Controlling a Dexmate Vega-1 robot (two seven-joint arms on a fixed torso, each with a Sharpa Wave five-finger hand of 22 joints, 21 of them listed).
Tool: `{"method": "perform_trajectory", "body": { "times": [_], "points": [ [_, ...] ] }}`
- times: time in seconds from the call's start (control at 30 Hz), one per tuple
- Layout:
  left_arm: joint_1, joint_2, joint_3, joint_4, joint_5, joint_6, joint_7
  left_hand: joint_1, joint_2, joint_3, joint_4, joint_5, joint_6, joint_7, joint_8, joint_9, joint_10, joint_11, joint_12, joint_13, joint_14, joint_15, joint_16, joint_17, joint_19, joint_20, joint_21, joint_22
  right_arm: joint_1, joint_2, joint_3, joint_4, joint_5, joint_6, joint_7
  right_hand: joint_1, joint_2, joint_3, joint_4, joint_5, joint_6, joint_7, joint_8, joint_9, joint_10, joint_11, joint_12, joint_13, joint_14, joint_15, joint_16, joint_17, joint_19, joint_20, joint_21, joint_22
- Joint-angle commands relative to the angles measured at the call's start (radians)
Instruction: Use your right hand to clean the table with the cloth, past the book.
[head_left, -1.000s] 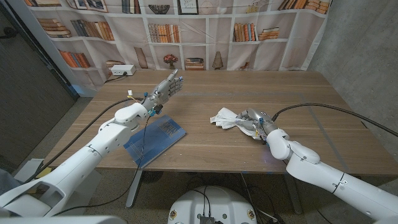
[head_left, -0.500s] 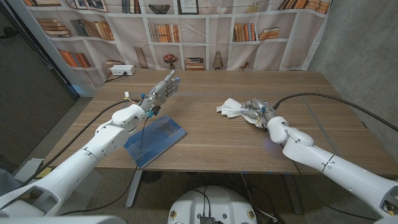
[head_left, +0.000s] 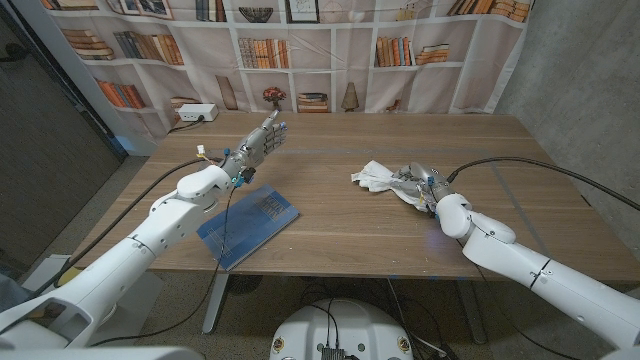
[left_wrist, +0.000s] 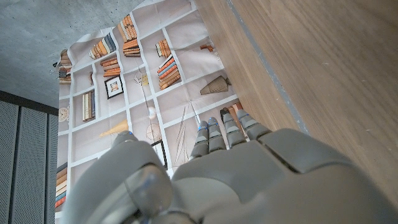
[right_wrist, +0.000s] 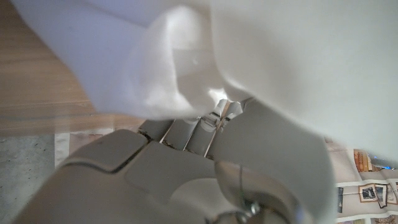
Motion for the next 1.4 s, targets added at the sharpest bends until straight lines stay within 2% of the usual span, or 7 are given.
{"method": "perform_trajectory", "body": {
  "times": [0.03, 0.27, 0.47, 0.77, 1.2, 1.4],
  "points": [
    [-0.066, -0.033, 0.036, 0.069, 0.012, -0.006, -0.058, 0.004, 0.009, 0.002, -0.002, -0.006, 0.009, 0.003, -0.003, 0.001, 0.012, 0.001, -0.004, 0.003, 0.011, 0.0, 0.001, 0.003, 0.002, 0.01, 0.001, 0.003, -0.168, -0.048, 0.052, -0.17, 0.072, -0.029, -0.06, -0.002, 0.006, 0.005, 0.002, 0.008, -0.002, -0.001, 0.001, 0.004, 0.006, -0.002, 0.003, 0.003, 0.001, -0.037, 0.001, 0.003, -0.009, -0.133, 0.007, 0.002],
    [-0.098, -0.057, 0.048, 0.118, 0.018, -0.022, -0.084, 0.008, 0.015, 0.004, -0.003, -0.007, 0.011, 0.003, -0.003, 0.001, 0.013, 0.002, -0.004, 0.003, 0.013, 0.001, 0.001, 0.003, 0.003, 0.011, 0.001, 0.003, -0.2, -0.059, 0.034, -0.221, 0.06, -0.065, -0.068, -0.003, 0.007, 0.006, 0.002, 0.008, -0.004, 0.001, 0.001, 0.005, 0.003, 0.0, 0.002, 0.003, -0.002, -0.037, 0.0, 0.003, -0.012, -0.133, 0.008, 0.002],
    [-0.104, -0.057, 0.051, 0.121, 0.022, -0.02, -0.089, 0.011, 0.018, 0.005, -0.004, -0.008, 0.012, 0.003, -0.003, 0.001, 0.013, 0.001, -0.005, 0.003, 0.013, 0.0, 0.001, 0.003, 0.004, 0.01, 0.001, 0.003, -0.192, -0.057, 0.019, -0.219, 0.046, -0.076, -0.069, -0.002, 0.008, 0.008, 0.002, 0.009, -0.005, 0.001, 0.001, 0.005, 0.003, 0.002, 0.002, 0.003, -0.003, -0.038, 0.001, 0.004, -0.015, -0.133, 0.009, 0.001],
    [-0.068, -0.037, 0.039, 0.085, 0.014, -0.013, -0.073, 0.016, 0.023, 0.008, -0.005, -0.009, 0.013, 0.003, -0.004, 0.001, 0.014, 0.002, -0.005, 0.003, 0.014, 0.0, 0.0, 0.003, 0.005, 0.009, 0.002, 0.003, -0.147, -0.017, -0.005, -0.135, 0.02, -0.044, -0.09, -0.006, 0.004, 0.008, 0.001, 0.008, -0.006, 0.0, 0.001, 0.005, 0.003, 0.003, 0.002, 0.003, -0.009, -0.038, -0.001, 0.003, -0.028, -0.13, 0.006, -0.003],
    [-0.035, -0.026, 0.025, 0.046, 0.011, -0.018, -0.044, 0.022, 0.027, 0.009, -0.007, -0.011, 0.014, 0.004, -0.004, 0.001, 0.014, 0.002, -0.006, 0.003, 0.014, 0.001, 0.0, 0.003, 0.006, 0.011, 0.002, 0.003, -0.013, 0.016, -0.032, 0.02, -0.034, 0.0, -0.056, -0.007, 0.005, 0.01, 0.001, 0.008, -0.008, 0.001, 0.0, 0.006, -0.001, 0.002, 0.0, 0.003, -0.015, -0.04, -0.003, 0.003, -0.037, -0.129, 0.004, -0.004],
    [-0.013, -0.016, 0.016, 0.022, 0.009, -0.014, -0.023, 0.023, 0.029, 0.01, -0.007, -0.012, 0.014, 0.004, -0.005, 0.001, 0.014, 0.002, -0.006, 0.003, 0.015, 0.0, 0.0, 0.003, 0.006, 0.01, 0.002, 0.003, 0.028, 0.03, -0.015, 0.098, -0.02, 0.015, -0.052, -0.008, 0.006, 0.011, 0.002, 0.008, -0.009, 0.001, 0.0, 0.006, -0.002, 0.003, 0.0, 0.003, -0.017, -0.039, -0.003, 0.003, -0.039, -0.129, 0.005, -0.004]
  ]
}}
